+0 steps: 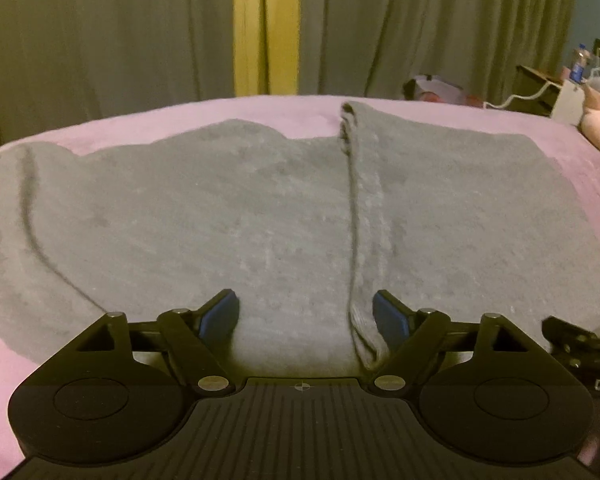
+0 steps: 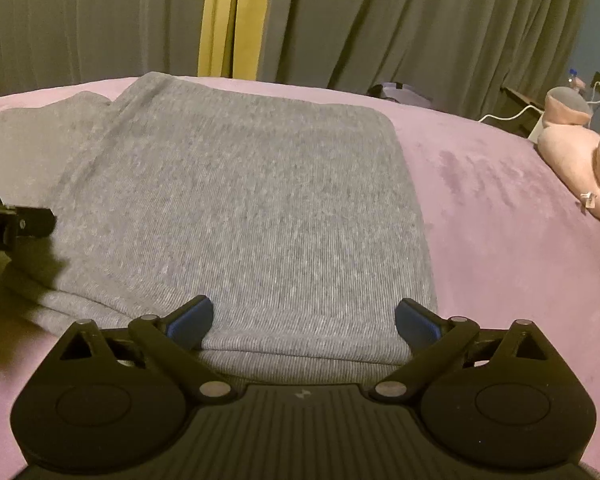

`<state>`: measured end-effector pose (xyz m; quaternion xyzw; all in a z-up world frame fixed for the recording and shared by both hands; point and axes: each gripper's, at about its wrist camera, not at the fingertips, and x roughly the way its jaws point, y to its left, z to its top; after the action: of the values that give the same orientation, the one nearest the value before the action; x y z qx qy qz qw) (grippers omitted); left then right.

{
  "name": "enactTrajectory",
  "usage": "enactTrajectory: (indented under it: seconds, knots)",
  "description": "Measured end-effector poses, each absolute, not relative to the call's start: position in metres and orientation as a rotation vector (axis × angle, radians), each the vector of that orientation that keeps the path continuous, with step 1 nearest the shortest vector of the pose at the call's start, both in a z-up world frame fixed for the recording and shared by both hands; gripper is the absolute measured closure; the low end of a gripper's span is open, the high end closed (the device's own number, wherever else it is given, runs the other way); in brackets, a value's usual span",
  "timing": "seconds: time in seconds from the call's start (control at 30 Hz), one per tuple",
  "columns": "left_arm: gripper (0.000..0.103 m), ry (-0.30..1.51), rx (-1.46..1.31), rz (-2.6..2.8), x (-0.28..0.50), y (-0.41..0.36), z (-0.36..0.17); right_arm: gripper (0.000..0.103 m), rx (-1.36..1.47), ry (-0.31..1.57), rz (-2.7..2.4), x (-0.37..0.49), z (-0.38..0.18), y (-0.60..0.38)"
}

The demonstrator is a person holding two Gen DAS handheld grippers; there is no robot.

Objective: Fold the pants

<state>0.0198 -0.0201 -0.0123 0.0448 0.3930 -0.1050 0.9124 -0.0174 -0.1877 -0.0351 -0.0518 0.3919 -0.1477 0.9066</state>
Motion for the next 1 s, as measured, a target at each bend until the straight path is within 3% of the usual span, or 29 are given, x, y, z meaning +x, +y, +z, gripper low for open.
enactTrajectory:
  seconds: [0.13, 0.33, 0.6, 0.9, 1.0]
  knots:
    - [0.024, 0.796, 0.054, 0.020, 0.029, 0.008, -0.004, 0.004, -0.090, 0.806, -0.303, -0.019, -0.034, -0.189]
    - [0.023, 0.745, -0.560, 0.093, 0.043, 0.130, 0.028, 0.004, -0.079, 0.807, -0.306, -0.020, -0.034, -0.188]
    - [0.023, 0.702, -0.827, 0.248, 0.033, 0.271, 0.023, 0.004, -0.049, 0.800, -0.300, -0.014, -0.036, -0.193]
    - [0.024, 0.801, -0.882, 0.164, 0.067, 0.300, -0.021, 0.004, -0.030, 0.791, -0.304, -0.011, -0.038, -0.194]
    - [0.013, 0.788, -0.912, 0.119, 0.081, 0.301, -0.033, 0.004, -0.025, 0.784, -0.310, -0.010, -0.038, -0.194]
